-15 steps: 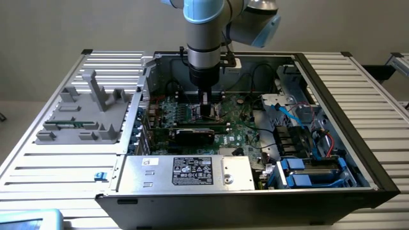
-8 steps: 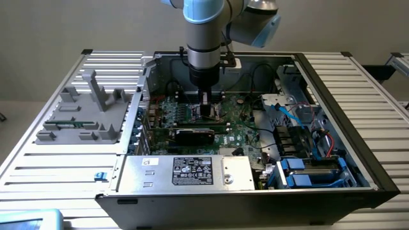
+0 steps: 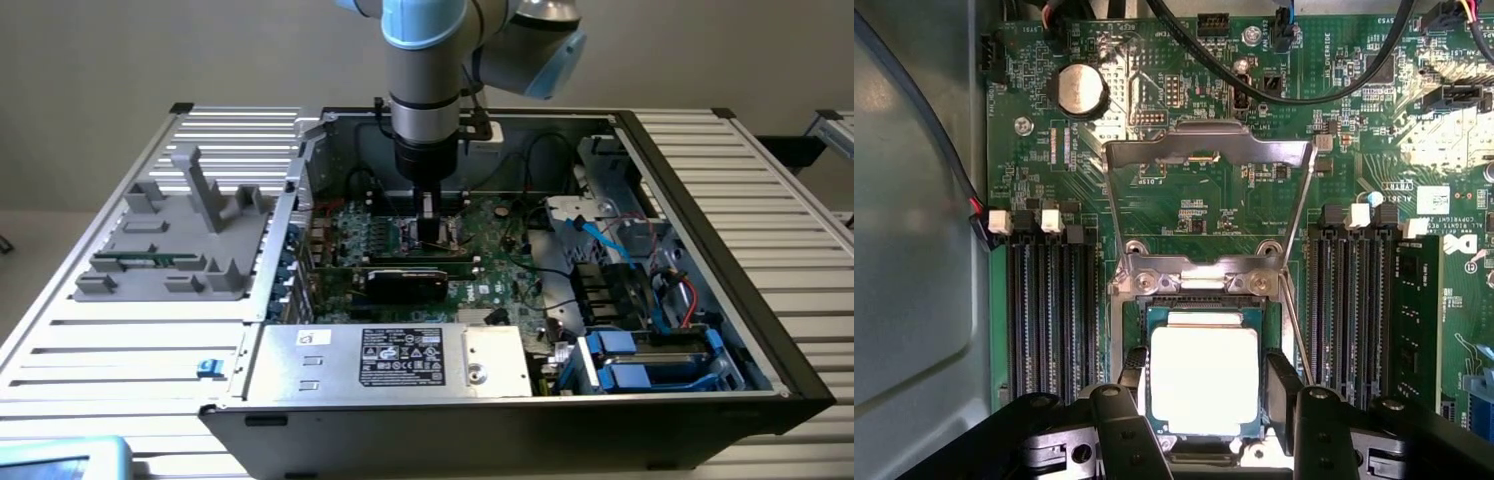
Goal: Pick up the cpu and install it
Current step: 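Place the cpu into insertion slot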
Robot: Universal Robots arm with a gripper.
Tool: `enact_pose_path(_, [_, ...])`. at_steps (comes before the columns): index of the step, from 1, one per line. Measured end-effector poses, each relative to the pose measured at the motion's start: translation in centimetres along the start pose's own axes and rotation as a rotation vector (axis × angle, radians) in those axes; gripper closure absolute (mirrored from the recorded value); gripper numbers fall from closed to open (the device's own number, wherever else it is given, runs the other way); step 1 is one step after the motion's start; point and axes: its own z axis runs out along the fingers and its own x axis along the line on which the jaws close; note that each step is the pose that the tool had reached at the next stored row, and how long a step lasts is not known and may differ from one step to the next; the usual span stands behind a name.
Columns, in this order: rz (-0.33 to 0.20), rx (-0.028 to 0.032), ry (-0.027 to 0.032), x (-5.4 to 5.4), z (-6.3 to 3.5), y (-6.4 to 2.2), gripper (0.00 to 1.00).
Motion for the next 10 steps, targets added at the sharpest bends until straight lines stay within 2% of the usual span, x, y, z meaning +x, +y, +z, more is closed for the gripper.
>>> enact_pose_path(6, [0.000, -0.0039, 0.0008, 0.00, 0.00, -0.01, 0.45])
enact_pose_path(7, [0.000, -0.0067, 0.0010, 0.00, 0.07, -0.03, 0.45])
enact_pose_path(8, [0.000, -0.0073, 0.0036, 0.00, 0.11, -0.05, 0.45])
enact_pose_path(10, [0.000, -0.0073, 0.0035, 0.00, 0.11, -0.05, 0.45])
